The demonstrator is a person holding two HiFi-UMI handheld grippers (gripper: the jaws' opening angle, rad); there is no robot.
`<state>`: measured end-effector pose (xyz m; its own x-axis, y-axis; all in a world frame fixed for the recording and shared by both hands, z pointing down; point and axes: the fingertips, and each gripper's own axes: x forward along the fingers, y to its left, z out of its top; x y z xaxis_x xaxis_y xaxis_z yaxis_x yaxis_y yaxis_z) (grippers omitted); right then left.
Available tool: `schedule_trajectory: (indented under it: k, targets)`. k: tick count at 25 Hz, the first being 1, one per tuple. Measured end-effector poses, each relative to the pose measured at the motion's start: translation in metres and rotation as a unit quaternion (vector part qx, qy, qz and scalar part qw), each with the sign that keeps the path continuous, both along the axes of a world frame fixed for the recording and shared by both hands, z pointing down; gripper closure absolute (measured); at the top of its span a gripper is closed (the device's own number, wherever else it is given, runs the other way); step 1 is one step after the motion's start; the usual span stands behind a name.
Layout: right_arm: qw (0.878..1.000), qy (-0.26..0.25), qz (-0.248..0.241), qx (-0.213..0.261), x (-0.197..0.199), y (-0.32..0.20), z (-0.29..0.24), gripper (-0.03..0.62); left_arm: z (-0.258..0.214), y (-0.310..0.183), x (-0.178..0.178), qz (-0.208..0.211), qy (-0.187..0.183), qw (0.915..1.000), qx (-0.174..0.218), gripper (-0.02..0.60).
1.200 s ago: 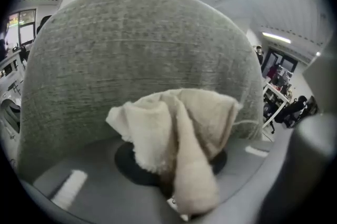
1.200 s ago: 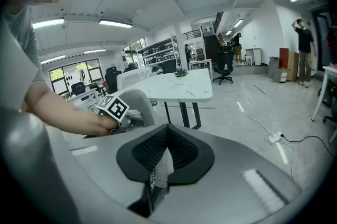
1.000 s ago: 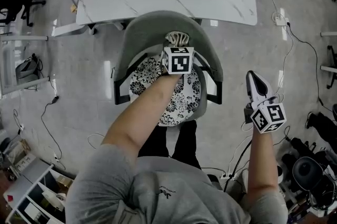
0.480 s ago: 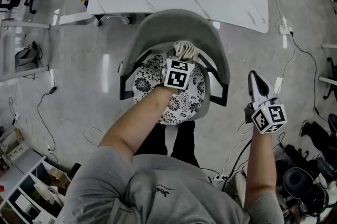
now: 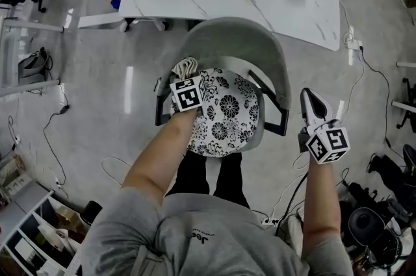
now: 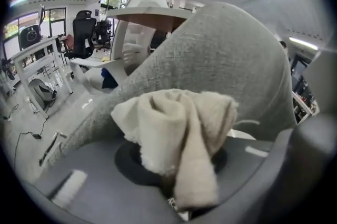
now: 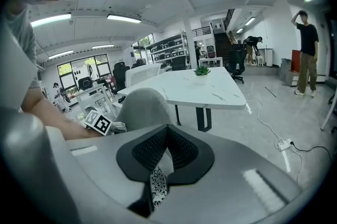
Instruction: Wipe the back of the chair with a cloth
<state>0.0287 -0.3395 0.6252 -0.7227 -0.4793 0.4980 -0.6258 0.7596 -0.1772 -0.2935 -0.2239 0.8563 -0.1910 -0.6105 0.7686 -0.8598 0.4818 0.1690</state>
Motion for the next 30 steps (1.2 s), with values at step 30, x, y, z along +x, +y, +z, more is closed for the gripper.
schedule_trajectory:
  k: [30]
  targets:
    - [0.998, -0.002, 0.055, -0.006, 0.08, -0.033, 0.012, 0.592, -0.016, -0.139, 0.224, 0.283, 0.058, 0.9569, 0.029, 0.488]
